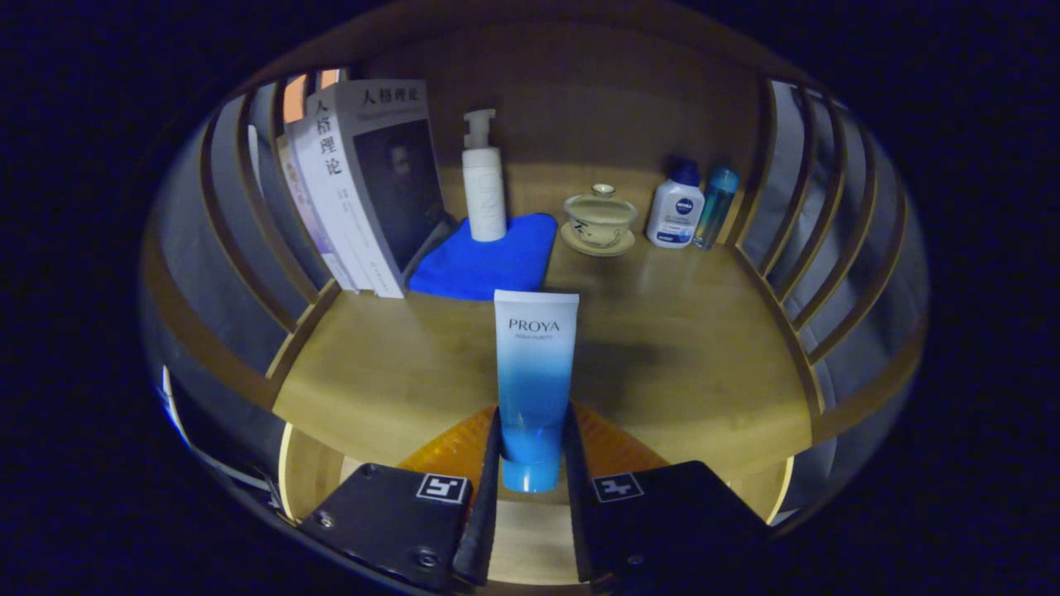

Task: Pull open the drawer, take out the items inside it, and place them on the countertop above the cabinet.

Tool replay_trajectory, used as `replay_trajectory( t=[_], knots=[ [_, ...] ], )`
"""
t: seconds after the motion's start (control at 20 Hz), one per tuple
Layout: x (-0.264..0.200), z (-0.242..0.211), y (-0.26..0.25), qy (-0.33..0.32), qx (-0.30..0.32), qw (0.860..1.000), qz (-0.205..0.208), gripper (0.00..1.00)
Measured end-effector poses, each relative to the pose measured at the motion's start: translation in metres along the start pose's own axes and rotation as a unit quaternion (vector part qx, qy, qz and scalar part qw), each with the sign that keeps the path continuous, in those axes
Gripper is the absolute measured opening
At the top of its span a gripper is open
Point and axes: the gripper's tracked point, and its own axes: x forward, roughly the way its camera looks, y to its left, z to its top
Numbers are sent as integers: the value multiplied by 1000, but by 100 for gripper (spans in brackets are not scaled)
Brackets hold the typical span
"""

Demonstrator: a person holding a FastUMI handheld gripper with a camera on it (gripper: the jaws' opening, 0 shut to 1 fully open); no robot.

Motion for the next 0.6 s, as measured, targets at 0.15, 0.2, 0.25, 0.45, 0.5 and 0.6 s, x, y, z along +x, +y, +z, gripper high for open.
replay_trajectory(
  t=[0.15,0.2,0.25,0.45,0.5,0.6],
  knots=[
    [12,3,-3,2,4,1000,-6,43],
    [16,1,0,7,5,1000,-3,44],
    [18,-1,0,13,8,1000,-3,44],
    [5,2,4,-4,12,1000,13,49],
    [-3,4,5,-13,9,1000,15,50],
    [-24,5,11,-29,3,999,26,51]
  ],
)
